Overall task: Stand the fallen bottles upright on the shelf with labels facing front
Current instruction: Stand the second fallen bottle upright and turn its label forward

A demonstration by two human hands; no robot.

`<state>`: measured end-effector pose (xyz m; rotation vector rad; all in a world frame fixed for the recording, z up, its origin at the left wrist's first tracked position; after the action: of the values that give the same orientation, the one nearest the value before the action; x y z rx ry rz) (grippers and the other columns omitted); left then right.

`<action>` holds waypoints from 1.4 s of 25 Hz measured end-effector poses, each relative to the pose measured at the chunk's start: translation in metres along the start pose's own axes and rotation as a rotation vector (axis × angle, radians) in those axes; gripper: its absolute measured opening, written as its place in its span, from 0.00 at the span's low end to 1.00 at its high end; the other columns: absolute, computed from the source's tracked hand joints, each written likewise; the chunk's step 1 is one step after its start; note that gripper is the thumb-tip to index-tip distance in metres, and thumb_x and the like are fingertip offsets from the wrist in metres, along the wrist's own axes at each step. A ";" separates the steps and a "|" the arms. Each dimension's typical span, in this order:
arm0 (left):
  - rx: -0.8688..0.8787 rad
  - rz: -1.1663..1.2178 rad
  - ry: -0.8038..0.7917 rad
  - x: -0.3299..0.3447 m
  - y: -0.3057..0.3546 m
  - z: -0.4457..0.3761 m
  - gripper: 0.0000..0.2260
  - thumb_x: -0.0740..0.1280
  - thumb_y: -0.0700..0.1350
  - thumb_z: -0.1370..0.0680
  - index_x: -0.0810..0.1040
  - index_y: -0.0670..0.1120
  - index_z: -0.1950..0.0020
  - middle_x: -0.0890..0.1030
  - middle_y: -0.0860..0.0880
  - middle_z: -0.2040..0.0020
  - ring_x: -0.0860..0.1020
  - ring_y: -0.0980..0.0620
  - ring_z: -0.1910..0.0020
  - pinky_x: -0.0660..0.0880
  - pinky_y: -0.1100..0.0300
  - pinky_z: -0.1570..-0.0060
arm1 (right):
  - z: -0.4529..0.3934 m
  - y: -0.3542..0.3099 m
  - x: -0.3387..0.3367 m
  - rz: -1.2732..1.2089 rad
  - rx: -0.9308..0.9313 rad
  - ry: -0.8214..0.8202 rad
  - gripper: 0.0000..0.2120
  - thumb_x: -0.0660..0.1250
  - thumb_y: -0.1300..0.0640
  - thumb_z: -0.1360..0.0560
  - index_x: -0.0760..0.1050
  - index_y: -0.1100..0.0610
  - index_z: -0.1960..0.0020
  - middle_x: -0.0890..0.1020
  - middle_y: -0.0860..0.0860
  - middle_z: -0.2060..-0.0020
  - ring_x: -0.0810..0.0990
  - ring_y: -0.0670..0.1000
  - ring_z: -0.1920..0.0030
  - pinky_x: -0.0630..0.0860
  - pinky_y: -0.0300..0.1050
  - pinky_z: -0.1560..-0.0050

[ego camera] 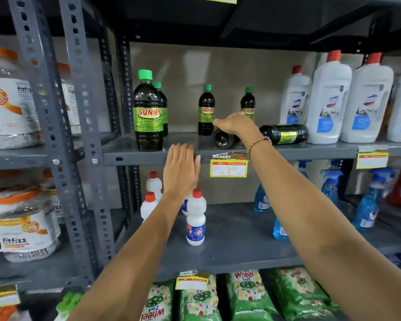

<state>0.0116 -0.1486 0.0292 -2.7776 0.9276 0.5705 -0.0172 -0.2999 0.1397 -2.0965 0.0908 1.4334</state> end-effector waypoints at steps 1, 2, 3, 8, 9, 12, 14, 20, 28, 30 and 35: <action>0.002 -0.036 0.003 0.003 -0.001 0.000 0.17 0.54 0.49 0.19 0.76 0.40 0.42 0.80 0.42 0.46 0.76 0.42 0.44 0.66 0.48 0.33 | 0.002 0.002 -0.003 -0.061 -0.026 -0.102 0.31 0.56 0.41 0.23 0.65 0.62 0.29 0.66 0.61 0.30 0.71 0.61 0.33 0.69 0.51 0.33; -0.004 -0.064 0.008 0.004 -0.002 0.001 0.17 0.54 0.49 0.19 0.76 0.40 0.42 0.80 0.43 0.46 0.77 0.43 0.45 0.66 0.47 0.33 | 0.006 0.004 -0.005 -0.108 -0.036 -0.175 0.25 0.55 0.45 0.22 0.67 0.61 0.33 0.69 0.62 0.33 0.72 0.60 0.35 0.70 0.50 0.35; -0.010 -0.086 0.018 0.005 -0.001 0.001 0.17 0.54 0.49 0.19 0.76 0.41 0.43 0.80 0.43 0.46 0.77 0.43 0.45 0.66 0.47 0.33 | 0.008 0.005 -0.008 -0.111 -0.040 -0.207 0.20 0.55 0.47 0.22 0.68 0.59 0.36 0.70 0.61 0.38 0.72 0.59 0.38 0.70 0.50 0.38; 0.003 -0.125 0.070 0.008 -0.001 0.001 0.16 0.55 0.49 0.20 0.76 0.41 0.43 0.80 0.43 0.46 0.77 0.43 0.45 0.64 0.48 0.33 | 0.003 -0.025 -0.005 0.286 -0.088 -0.022 0.21 0.56 0.51 0.21 0.69 0.58 0.32 0.73 0.57 0.32 0.73 0.59 0.33 0.71 0.52 0.34; 0.007 -0.130 0.079 0.008 -0.001 0.001 0.16 0.56 0.49 0.20 0.76 0.41 0.43 0.80 0.43 0.46 0.77 0.43 0.45 0.64 0.48 0.33 | -0.001 -0.034 0.002 0.368 -0.122 0.017 0.16 0.58 0.51 0.22 0.72 0.57 0.38 0.75 0.57 0.35 0.75 0.60 0.36 0.74 0.52 0.37; 0.018 -0.145 0.107 0.008 -0.001 0.003 0.16 0.55 0.49 0.20 0.76 0.41 0.42 0.80 0.43 0.46 0.77 0.43 0.45 0.65 0.48 0.34 | -0.017 -0.040 0.015 0.436 -0.126 0.053 0.15 0.61 0.51 0.25 0.74 0.60 0.45 0.79 0.57 0.42 0.79 0.61 0.42 0.78 0.51 0.45; 0.016 -0.149 0.125 0.009 -0.002 0.003 0.16 0.55 0.49 0.20 0.76 0.41 0.42 0.80 0.43 0.45 0.77 0.43 0.45 0.64 0.48 0.33 | -0.028 -0.031 0.014 0.247 -0.090 0.059 0.16 0.63 0.50 0.26 0.74 0.58 0.42 0.79 0.55 0.41 0.78 0.58 0.41 0.75 0.49 0.47; 0.035 -0.174 0.173 0.010 -0.003 0.003 0.17 0.55 0.49 0.20 0.77 0.41 0.43 0.80 0.43 0.45 0.77 0.43 0.45 0.63 0.49 0.33 | -0.057 -0.005 0.042 -0.707 -0.040 -0.001 0.15 0.68 0.49 0.28 0.68 0.55 0.50 0.79 0.55 0.49 0.80 0.58 0.44 0.76 0.51 0.40; 0.038 -0.154 0.180 0.013 -0.005 0.004 0.16 0.56 0.49 0.21 0.77 0.41 0.42 0.80 0.43 0.45 0.77 0.42 0.43 0.61 0.49 0.32 | -0.073 -0.008 0.055 -0.996 -0.059 -0.028 0.25 0.71 0.66 0.29 0.64 0.63 0.36 0.78 0.59 0.42 0.77 0.54 0.47 0.73 0.45 0.51; 0.037 -0.151 0.183 0.012 -0.004 0.004 0.16 0.57 0.49 0.21 0.77 0.41 0.42 0.80 0.43 0.45 0.77 0.42 0.43 0.61 0.49 0.32 | -0.075 -0.004 0.058 -0.914 -0.078 -0.011 0.27 0.69 0.66 0.27 0.58 0.62 0.35 0.75 0.58 0.40 0.74 0.53 0.44 0.71 0.43 0.47; 0.019 -0.140 0.163 0.012 -0.005 0.003 0.17 0.55 0.49 0.20 0.76 0.42 0.41 0.80 0.44 0.44 0.76 0.43 0.42 0.62 0.49 0.32 | -0.077 0.006 0.058 -0.818 -0.152 -0.060 0.33 0.71 0.61 0.27 0.54 0.62 0.31 0.74 0.56 0.39 0.72 0.53 0.41 0.69 0.47 0.39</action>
<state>0.0227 -0.1506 0.0213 -2.8767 0.7537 0.3160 0.0687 -0.3286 0.1053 -1.8487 -0.8255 1.0011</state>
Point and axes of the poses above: each hand's wrist, its own z-axis away from the middle knuckle, its own x-axis out of the palm, y = z × x, the point moved 6 cm from there along -z, towards the middle knuckle
